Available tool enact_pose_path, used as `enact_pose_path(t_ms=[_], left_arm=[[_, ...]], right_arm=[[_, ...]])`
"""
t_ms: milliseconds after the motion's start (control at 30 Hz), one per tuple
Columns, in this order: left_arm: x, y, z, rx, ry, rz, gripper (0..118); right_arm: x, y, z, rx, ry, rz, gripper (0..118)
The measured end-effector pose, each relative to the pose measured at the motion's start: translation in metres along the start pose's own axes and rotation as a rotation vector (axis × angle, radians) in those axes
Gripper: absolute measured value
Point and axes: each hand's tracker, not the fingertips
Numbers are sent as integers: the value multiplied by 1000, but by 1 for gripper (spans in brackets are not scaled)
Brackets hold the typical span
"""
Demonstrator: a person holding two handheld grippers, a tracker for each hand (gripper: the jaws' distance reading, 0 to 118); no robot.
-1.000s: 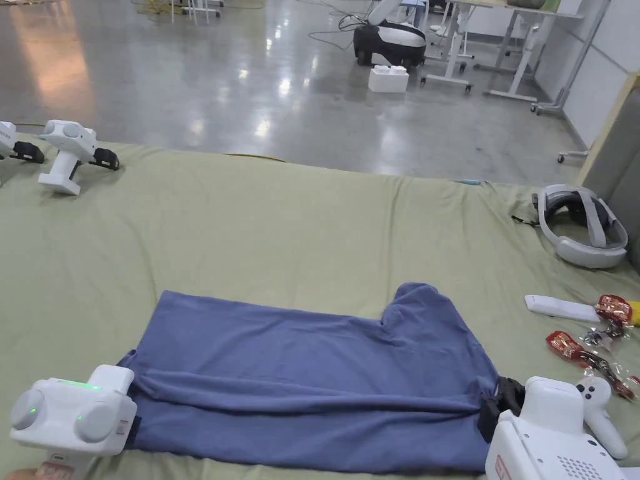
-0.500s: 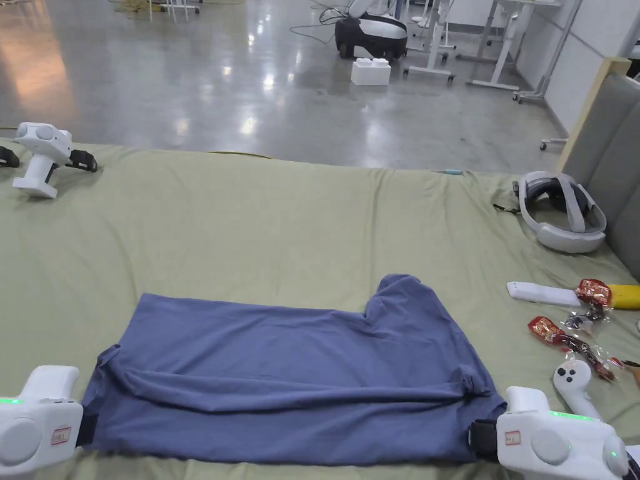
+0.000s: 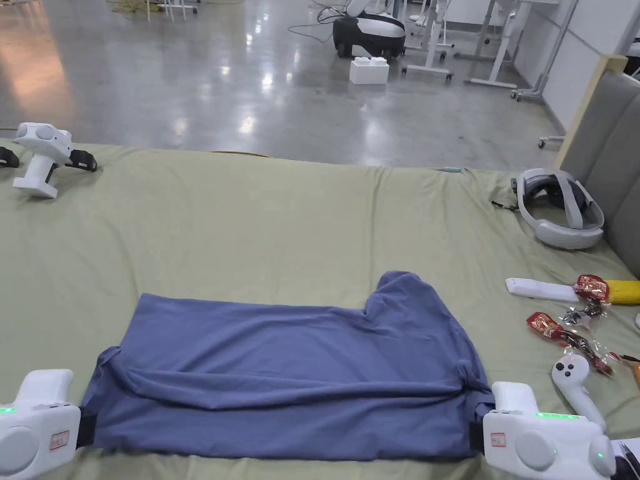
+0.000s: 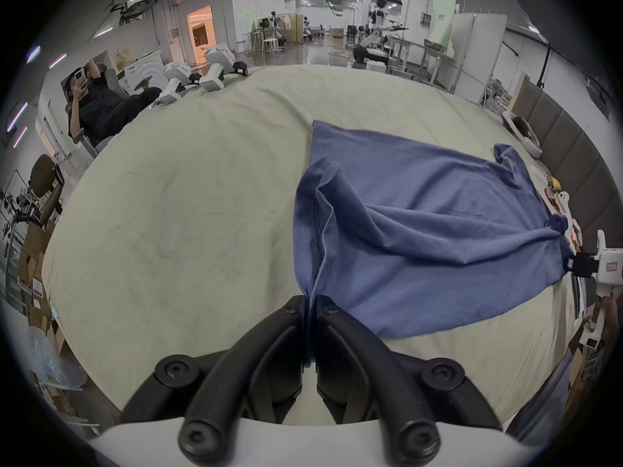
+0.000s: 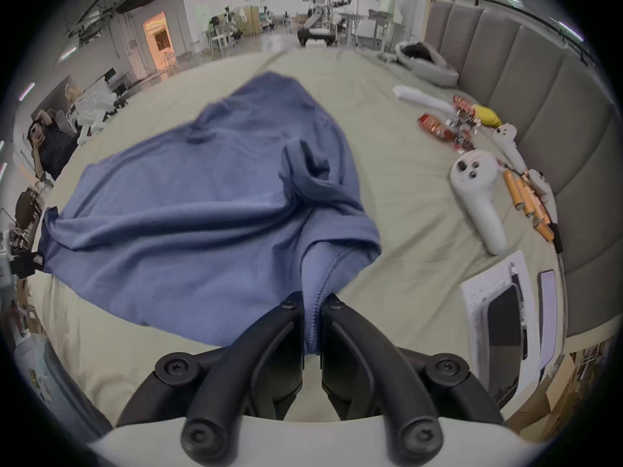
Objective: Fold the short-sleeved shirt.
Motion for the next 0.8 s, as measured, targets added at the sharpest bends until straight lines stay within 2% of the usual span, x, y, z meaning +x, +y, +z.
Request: enact_pose_path(t_ms=[100,233,333,567,667,800], left_arm=[[-6,2,17,37,-28,45,8],[-17,-2,40,66,-53,56,8],[-26,-12,54,67,-51,47,8],[-38,-74,73,-72,-59,57,8],[-43,-98,58,-156,-64,58,8],[-43,-109,34,-182,-39,59,8]], right_arm=[[2,-2,32,49,13,8,9],[-2,-11,64,52,-17,86,9],[0,-26,82,51,-21,102,9],[6,-93,92,-76,-34,101,9],[9,-119,77,-127,-36,93,9],[8,-132,58,-136,-43,67,9]])
